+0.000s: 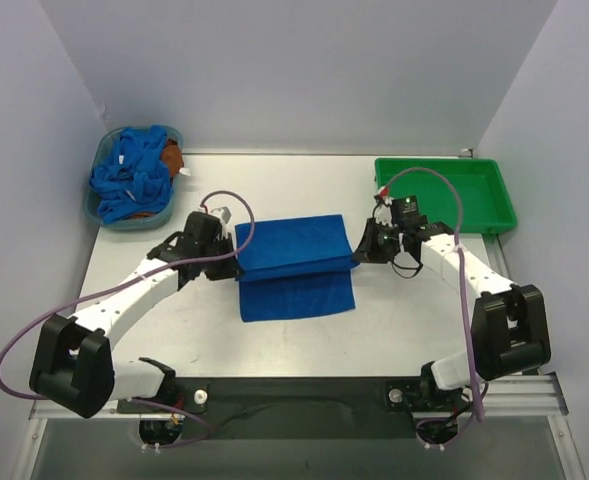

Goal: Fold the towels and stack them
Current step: Fold the towel

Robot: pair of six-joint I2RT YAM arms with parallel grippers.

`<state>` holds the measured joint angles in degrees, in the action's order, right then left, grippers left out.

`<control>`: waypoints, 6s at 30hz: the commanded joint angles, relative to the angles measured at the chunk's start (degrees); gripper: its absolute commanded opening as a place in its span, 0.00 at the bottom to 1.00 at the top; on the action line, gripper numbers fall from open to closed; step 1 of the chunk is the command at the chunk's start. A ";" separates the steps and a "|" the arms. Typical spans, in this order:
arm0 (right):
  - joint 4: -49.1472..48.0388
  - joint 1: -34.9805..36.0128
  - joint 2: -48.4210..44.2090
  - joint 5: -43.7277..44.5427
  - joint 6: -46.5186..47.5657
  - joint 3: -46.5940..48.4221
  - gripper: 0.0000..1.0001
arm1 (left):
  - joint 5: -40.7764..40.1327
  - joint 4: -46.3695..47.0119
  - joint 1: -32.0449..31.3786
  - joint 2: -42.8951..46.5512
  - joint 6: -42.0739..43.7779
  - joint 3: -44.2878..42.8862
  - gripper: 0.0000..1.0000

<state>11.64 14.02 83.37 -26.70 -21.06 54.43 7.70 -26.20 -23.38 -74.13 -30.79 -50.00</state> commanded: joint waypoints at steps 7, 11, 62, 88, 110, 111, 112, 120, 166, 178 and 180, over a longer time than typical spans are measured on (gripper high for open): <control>1.81 0.57 5.21 7.89 -2.14 -8.29 0.00 | -10.78 -1.84 -2.02 -4.70 -2.79 9.74 0.00; 1.63 0.48 8.73 9.82 -2.58 -8.91 0.00 | -10.78 -0.26 -2.37 -7.69 -3.23 10.18 0.00; 5.41 0.48 -1.82 11.32 -3.11 -3.45 0.00 | -14.74 -10.81 0.17 -1.27 0.56 -2.83 0.00; 7.35 4.96 -13.15 10.09 0.49 -10.94 0.45 | -2.25 -6.68 -5.72 17.00 -7.89 11.33 0.74; 5.76 11.99 3.11 15.80 -2.84 -9.34 0.26 | -5.95 4.05 -14.86 -4.28 -13.95 14.64 0.44; 5.85 12.08 2.76 15.71 -3.11 -11.17 0.26 | -6.03 3.96 -14.86 -4.01 -14.21 15.54 0.43; 5.94 12.00 2.15 15.45 -3.37 -12.15 0.26 | -6.12 3.44 -14.86 -3.57 -14.56 16.50 0.43; 7.43 12.08 -9.27 12.37 -6.01 -16.12 0.26 | -6.74 -4.38 -14.94 10.48 -16.41 19.42 0.44; -64.11 5.75 32.03 15.45 -25.88 -3.55 0.88 | 2.22 58.89 12.21 -31.70 -20.46 7.90 0.53; -35.57 9.97 19.81 17.99 -7.00 9.28 0.88 | 2.24 49.93 12.21 -21.06 -14.66 2.98 0.65; -29.06 11.11 18.06 18.70 -6.19 10.60 0.86 | 1.88 48.35 12.39 -21.06 -13.69 3.15 0.64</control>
<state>-28.97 23.27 106.89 -10.79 -33.10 61.54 10.79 25.15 -11.27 -97.36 -47.66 -44.88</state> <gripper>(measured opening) 0.867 0.642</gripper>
